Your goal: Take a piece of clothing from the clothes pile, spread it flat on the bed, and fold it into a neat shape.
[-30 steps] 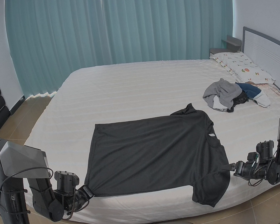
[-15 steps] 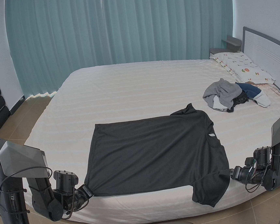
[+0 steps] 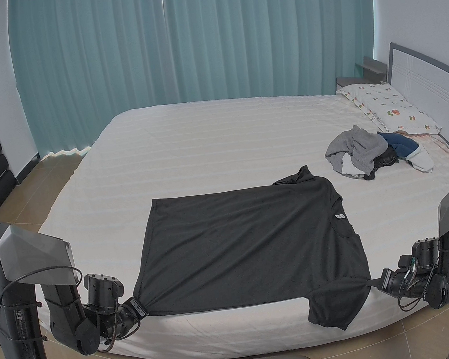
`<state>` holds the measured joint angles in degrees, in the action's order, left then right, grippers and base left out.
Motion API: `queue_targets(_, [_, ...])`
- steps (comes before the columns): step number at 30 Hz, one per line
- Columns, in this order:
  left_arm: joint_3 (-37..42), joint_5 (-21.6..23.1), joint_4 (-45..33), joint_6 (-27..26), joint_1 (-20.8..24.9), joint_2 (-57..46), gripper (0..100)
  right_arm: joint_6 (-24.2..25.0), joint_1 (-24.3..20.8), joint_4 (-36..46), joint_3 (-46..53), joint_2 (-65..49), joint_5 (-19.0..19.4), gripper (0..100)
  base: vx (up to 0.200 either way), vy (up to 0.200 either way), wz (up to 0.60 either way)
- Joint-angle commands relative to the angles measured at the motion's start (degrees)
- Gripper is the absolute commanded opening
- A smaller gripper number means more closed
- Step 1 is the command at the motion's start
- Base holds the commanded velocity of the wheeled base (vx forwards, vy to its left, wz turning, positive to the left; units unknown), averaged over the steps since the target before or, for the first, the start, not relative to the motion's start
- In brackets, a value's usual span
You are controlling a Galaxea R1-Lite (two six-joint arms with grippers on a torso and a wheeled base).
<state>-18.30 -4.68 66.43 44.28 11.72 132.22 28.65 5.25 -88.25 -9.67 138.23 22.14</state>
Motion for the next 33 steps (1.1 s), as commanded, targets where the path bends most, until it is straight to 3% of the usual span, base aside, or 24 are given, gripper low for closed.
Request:
queue_targets(1, [0.54,-0.15,0.02,-0.51,-0.03,-0.03,0,-0.35,1.34,-1.14,1.93,0.02,0.10,0,0.000,0.000,0.00])
queue_targets(10, [2.57,-2.17,0.02,-3.49,-0.03,-1.17,0,-3.77,3.45,-1.22,2.90,-0.24,0.71,0,0.000,0.000,0.00])
queue_targets(18, [2.21,-3.14,0.55,-3.67,-0.20,-1.26,0,-3.95,4.59,-1.31,2.28,-0.24,1.77,0,0.000,0.000,0.00])
queue_targets(28, [2.48,-2.70,2.74,-3.41,-0.11,-1.44,0,-3.42,7.23,-1.31,2.72,-2.61,8.18,0,0.000,0.000,0.00])
queue_targets(33, [2.04,-2.61,2.74,-3.41,-0.64,-1.35,0,-3.69,7.67,-1.31,2.64,-3.32,8.80,0,0.000,0.000,0.00])
